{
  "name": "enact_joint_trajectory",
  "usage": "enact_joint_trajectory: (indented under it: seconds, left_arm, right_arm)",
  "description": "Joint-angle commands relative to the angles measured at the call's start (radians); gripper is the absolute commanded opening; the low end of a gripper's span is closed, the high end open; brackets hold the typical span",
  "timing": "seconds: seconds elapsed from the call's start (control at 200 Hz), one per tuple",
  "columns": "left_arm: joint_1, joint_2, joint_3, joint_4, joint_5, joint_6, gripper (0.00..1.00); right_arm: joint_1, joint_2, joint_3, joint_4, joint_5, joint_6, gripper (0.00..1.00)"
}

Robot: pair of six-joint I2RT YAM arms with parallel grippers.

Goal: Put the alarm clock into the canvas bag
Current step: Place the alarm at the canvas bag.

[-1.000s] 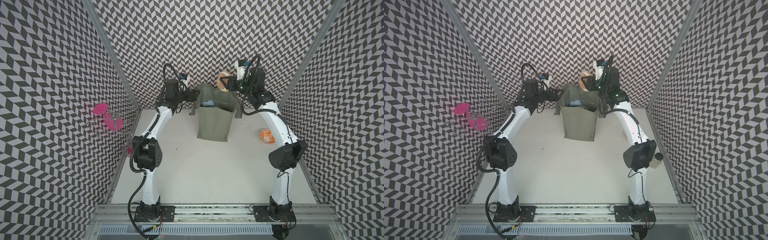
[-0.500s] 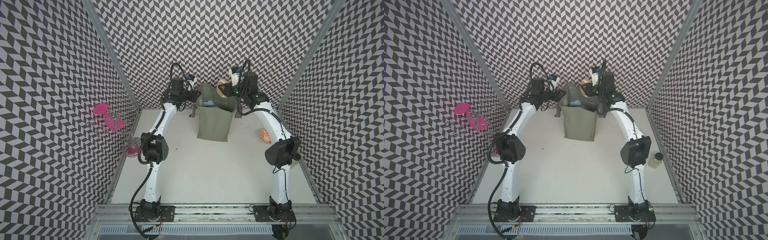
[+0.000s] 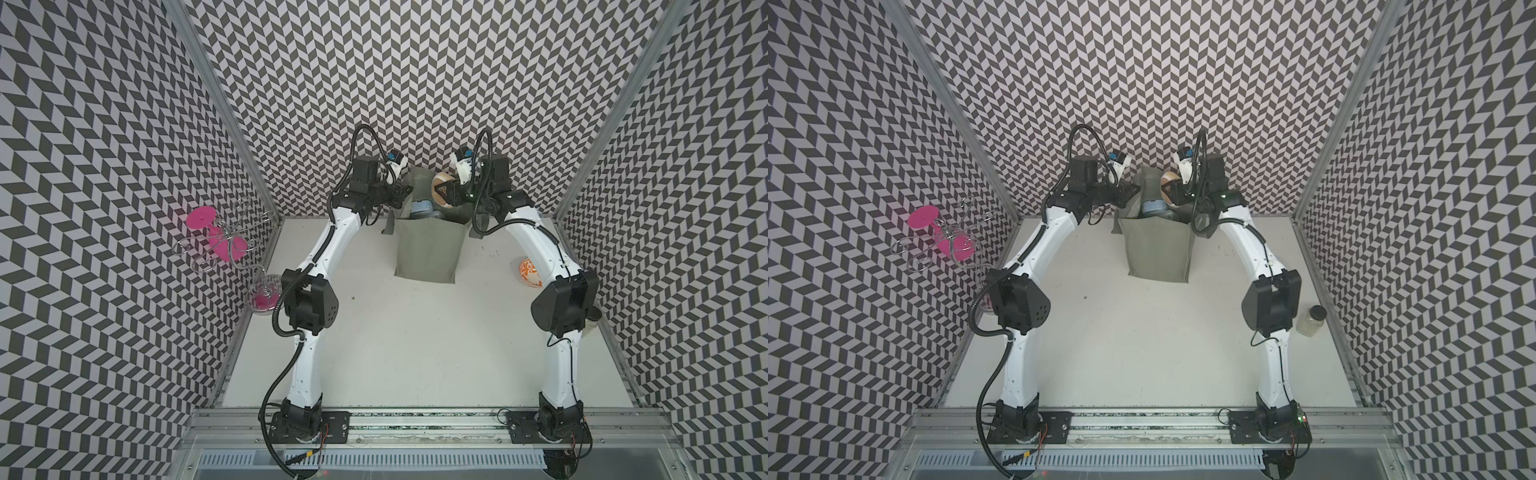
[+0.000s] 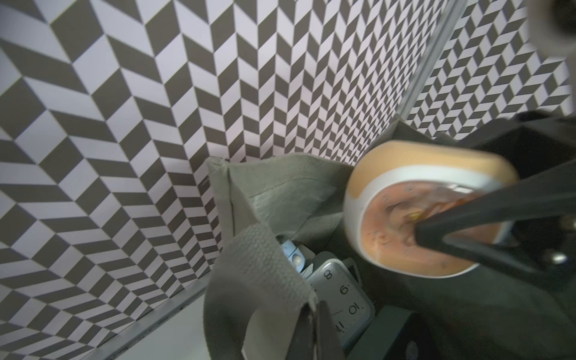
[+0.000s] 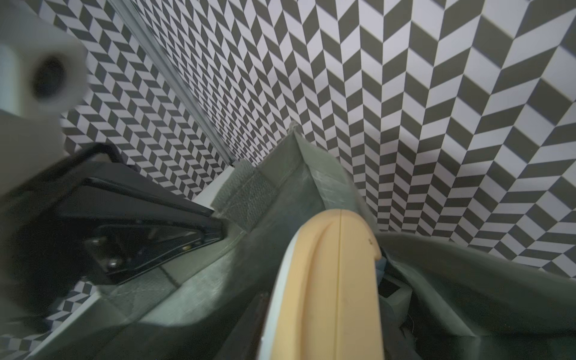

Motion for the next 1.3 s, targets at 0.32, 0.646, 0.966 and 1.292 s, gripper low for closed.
enact_joint_trajectory:
  seconds: [0.32, 0.646, 0.966, 1.292]
  left_arm:
    - [-0.041, -0.127, -0.002, 0.162, 0.066, -0.041, 0.00]
    - [-0.020, -0.143, -0.054, 0.184, 0.063, -0.053, 0.00]
    - [-0.003, -0.162, -0.098, 0.182, 0.026, -0.046, 0.00]
    - [0.003, -0.178, -0.137, 0.188, 0.012, -0.045, 0.00]
  right_arm:
    - [0.064, -0.051, -0.112, -0.071, -0.153, -0.133, 0.25]
    - [0.003, 0.065, -0.018, -0.050, -0.215, -0.028, 0.36]
    - [0.012, -0.058, 0.002, -0.066, -0.071, -0.057, 0.97]
    - [-0.018, -0.390, -0.289, 0.116, 0.090, 0.098, 0.98]
